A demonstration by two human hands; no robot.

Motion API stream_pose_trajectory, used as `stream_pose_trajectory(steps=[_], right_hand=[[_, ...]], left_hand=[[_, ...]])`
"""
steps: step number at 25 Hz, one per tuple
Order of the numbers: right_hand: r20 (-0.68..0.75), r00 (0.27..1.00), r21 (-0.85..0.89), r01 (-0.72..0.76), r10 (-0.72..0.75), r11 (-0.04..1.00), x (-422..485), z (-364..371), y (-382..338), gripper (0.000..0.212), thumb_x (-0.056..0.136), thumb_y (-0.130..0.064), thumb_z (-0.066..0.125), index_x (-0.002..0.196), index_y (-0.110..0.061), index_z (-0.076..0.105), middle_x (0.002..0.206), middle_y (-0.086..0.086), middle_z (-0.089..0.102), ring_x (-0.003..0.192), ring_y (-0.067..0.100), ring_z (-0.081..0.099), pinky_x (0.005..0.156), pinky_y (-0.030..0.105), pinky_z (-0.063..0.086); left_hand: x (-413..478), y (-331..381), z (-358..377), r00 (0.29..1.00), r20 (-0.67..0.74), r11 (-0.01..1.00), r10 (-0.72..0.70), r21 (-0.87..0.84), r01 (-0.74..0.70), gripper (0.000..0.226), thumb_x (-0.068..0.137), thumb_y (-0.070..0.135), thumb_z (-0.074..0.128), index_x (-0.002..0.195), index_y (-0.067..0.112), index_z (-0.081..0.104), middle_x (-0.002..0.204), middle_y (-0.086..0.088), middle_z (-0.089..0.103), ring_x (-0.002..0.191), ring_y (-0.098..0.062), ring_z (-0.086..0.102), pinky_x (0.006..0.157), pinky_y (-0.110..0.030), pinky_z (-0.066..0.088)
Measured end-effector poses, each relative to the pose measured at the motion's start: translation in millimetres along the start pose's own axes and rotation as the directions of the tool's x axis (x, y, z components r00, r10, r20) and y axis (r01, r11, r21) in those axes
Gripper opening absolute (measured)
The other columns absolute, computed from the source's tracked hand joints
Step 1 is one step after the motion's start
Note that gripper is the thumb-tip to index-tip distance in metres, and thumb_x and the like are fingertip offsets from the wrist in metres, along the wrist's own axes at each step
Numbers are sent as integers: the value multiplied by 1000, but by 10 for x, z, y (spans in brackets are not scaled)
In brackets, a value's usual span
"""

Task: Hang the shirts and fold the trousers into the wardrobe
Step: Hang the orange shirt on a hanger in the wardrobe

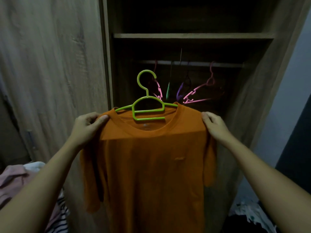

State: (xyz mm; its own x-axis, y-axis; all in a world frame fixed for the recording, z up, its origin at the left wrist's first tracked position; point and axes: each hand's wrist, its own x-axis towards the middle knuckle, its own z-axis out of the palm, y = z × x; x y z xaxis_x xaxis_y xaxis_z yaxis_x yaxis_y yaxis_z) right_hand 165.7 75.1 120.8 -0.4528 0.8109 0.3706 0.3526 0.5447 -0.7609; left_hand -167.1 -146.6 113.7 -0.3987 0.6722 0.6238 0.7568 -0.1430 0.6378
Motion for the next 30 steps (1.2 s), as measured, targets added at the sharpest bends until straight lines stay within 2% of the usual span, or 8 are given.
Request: stream_pose_trajectory(steps=[4,7,11,14,17,22,25,30], right_hand=[[-166,985,-384,-16,-52,923,113,290,-182,34,96,-29,46,130,-26,47,134,4,50,126,23,46,108,46,35],[17,962,-153,270,-271,951,149,765,-628,38,95,-23,49,134,-19,46,136,4,48,125,17,45,102,29,36],[418,908,137,-29,-31,990,535,1323,-1049,43,98,-40,37,135,-18,44,128,2,54,120,17,52,106,37,40],[357,934,325,-142,17,935,993,1562,-1129,42,99,-37,37,131,-12,50,120,3,60,117,15,55,106,36,41],[254,967,351,-68,-25,934,1444,1681,-1189,43,96,-39,44,129,-14,54,120,4,62,113,15,57,104,36,43],[194,978,412,-6,-82,911,2048,1863,-1385,28,97,-29,46,119,-18,59,107,-3,64,106,16,60,101,33,44],[233,967,390,4,-103,921,2308,1911,-1420,28,99,-34,39,109,-24,63,82,-5,61,88,15,61,90,30,45],[184,980,322,16,-79,947,2819,1832,-1501,23,94,-32,49,105,-19,64,92,2,58,96,19,58,87,30,42]], left_hand=[[-81,78,29,994,-105,964,34,265,-5,26,90,39,53,76,19,62,66,4,58,60,-10,56,48,-16,39],[-54,209,90,977,-209,855,34,512,80,37,90,46,51,87,12,66,70,-3,62,58,-14,52,49,-23,32],[139,348,305,971,-236,790,-43,587,178,38,93,48,44,93,14,62,76,-3,57,69,-20,54,52,-27,35],[443,333,418,966,-258,756,-35,625,194,37,95,48,38,92,16,57,75,-4,56,72,-24,60,56,-30,40],[737,318,469,958,-288,750,-10,631,198,34,97,47,35,86,19,49,73,0,52,59,-15,50,47,-24,31],[1164,225,438,996,1,935,-89,344,84,26,93,46,47,108,25,53,88,6,60,82,-14,63,72,-32,54],[1396,133,440,963,250,990,-98,128,68,37,91,30,55,126,30,44,84,7,58,70,-6,60,60,-16,49],[1995,-90,693,891,449,960,-61,-217,175,71,88,16,58,146,28,20,75,-1,55,60,-9,56,64,-25,52]])
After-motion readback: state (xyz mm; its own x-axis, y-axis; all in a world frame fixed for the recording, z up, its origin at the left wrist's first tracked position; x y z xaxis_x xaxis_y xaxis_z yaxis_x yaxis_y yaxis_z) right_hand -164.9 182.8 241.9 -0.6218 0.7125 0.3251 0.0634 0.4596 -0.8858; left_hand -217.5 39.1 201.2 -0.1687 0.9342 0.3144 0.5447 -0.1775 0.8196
